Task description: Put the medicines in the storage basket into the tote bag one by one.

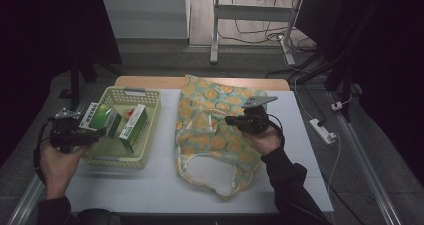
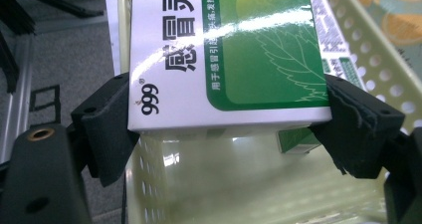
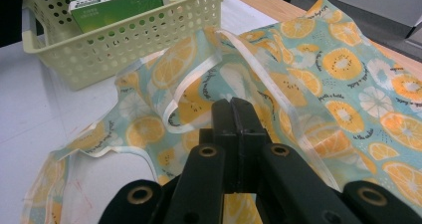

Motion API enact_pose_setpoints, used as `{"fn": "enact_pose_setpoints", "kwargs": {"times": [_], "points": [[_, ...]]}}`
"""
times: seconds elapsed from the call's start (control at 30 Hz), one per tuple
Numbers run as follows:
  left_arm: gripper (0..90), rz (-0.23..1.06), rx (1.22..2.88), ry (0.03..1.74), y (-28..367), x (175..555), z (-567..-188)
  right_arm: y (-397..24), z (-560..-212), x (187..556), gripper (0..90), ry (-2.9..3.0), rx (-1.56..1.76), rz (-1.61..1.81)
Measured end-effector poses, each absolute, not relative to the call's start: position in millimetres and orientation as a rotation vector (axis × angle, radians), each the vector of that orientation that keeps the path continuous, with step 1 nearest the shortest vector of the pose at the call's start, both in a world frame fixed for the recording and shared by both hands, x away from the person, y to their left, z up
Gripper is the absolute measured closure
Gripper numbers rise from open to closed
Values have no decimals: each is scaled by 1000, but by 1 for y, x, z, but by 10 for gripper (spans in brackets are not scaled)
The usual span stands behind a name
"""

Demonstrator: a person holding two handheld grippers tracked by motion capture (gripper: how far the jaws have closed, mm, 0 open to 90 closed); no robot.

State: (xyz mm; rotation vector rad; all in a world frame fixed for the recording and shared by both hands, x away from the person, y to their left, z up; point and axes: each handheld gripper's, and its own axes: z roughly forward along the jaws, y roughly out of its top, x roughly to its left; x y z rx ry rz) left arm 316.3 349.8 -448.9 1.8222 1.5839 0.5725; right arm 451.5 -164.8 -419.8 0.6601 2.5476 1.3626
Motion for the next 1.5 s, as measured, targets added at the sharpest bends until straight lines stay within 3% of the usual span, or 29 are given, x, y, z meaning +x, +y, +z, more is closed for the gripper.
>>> {"fn": "enact_pose_setpoints", "kwargs": {"times": [0.7,1.5], "points": [[175,634,1759,1451,337,291,-412,-166,-416,449,900,2539,657,1371],[175,467,1913,1156,269,289,-393,-169,-413,449,900,2526,659,1388]]}}
